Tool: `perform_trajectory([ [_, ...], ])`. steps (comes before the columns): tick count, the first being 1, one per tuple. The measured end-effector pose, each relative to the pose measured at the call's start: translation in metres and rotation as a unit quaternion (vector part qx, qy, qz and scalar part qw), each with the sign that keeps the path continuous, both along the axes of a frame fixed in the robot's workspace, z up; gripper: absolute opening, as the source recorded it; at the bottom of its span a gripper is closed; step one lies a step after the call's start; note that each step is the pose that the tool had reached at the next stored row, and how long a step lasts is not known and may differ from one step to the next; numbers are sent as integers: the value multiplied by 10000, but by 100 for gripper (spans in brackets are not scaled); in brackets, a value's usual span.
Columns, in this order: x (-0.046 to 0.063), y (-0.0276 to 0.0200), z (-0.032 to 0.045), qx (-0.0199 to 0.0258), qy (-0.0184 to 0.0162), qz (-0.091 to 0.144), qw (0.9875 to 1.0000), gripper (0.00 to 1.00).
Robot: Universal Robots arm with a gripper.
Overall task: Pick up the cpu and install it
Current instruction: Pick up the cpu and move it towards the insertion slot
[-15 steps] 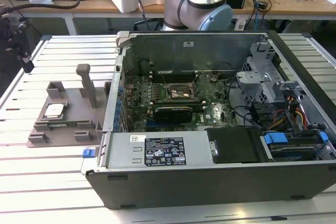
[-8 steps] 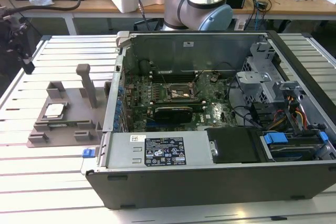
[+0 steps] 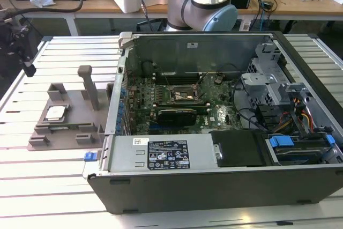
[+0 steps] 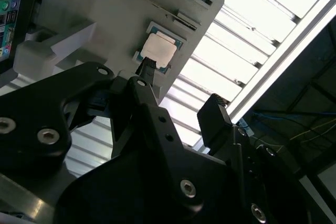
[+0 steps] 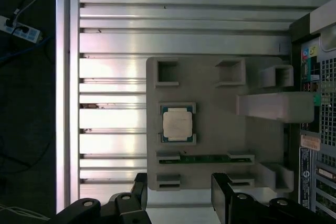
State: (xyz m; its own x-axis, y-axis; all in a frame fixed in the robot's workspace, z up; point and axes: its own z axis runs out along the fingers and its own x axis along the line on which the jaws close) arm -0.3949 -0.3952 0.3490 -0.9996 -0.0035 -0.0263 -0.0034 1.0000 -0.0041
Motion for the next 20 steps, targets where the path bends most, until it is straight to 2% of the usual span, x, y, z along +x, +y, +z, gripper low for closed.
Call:
perform_trajectory([
  [20, 0, 0, -109, 0, 0, 0, 10000, 60],
])
